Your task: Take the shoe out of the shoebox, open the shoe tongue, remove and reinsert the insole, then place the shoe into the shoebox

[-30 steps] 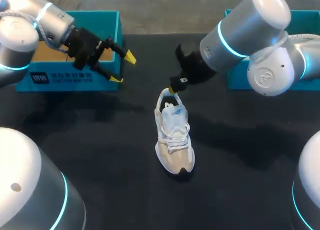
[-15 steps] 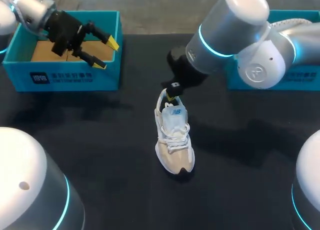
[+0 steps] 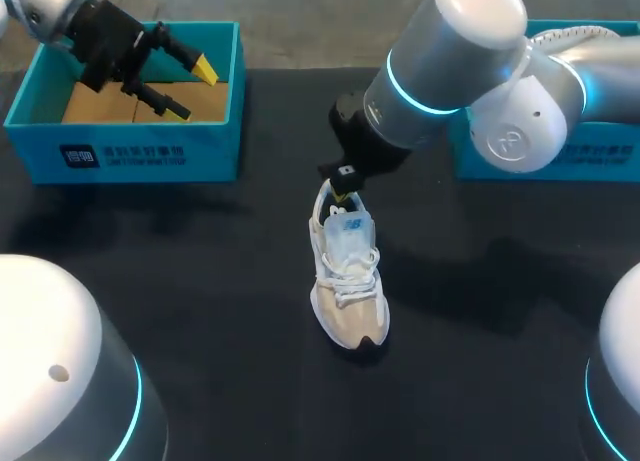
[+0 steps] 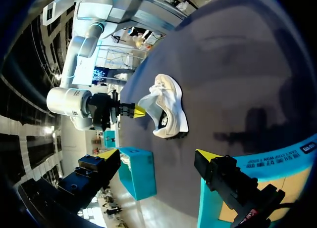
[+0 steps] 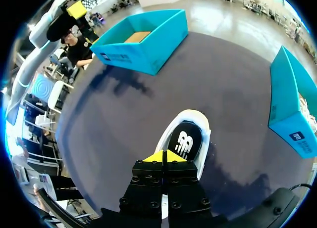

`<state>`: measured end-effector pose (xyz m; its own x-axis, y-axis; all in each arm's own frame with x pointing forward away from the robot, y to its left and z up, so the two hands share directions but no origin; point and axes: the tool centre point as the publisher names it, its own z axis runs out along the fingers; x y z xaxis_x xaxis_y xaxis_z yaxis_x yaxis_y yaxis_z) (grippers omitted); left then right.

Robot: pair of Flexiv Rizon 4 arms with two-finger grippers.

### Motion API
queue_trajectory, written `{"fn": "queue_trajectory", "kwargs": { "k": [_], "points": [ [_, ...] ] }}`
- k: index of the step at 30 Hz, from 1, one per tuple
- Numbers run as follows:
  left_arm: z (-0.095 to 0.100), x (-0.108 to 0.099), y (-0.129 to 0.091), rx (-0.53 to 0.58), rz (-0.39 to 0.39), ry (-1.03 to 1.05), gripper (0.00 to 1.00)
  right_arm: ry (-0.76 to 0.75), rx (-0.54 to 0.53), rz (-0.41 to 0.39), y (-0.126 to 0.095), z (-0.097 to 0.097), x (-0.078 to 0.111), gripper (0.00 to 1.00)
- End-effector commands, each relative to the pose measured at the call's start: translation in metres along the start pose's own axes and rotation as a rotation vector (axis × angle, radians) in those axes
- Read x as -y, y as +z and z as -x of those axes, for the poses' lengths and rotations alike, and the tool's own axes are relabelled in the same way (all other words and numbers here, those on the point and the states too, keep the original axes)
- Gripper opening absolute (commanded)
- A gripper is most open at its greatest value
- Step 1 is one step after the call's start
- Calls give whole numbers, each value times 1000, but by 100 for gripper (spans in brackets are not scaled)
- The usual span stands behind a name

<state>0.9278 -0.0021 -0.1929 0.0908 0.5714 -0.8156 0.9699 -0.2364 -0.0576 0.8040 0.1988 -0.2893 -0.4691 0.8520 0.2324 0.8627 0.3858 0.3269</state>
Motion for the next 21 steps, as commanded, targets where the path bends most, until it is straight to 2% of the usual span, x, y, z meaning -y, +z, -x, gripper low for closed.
{"fn": "queue_trajectory", "kwargs": {
  "k": [1,8,13,21],
  "points": [
    [1,1,-15,-17,15,8,100,2,3,3,0,-1,2,0],
    [3,3,-34,-37,53,16,100,25,52,-15,16,12,13,0],
    [4,3,-35,-43,53,20,100,40,84,-28,23,19,17,0],
    [5,1,-29,-34,28,26,100,51,155,-63,34,17,18,0]
  ]
}}
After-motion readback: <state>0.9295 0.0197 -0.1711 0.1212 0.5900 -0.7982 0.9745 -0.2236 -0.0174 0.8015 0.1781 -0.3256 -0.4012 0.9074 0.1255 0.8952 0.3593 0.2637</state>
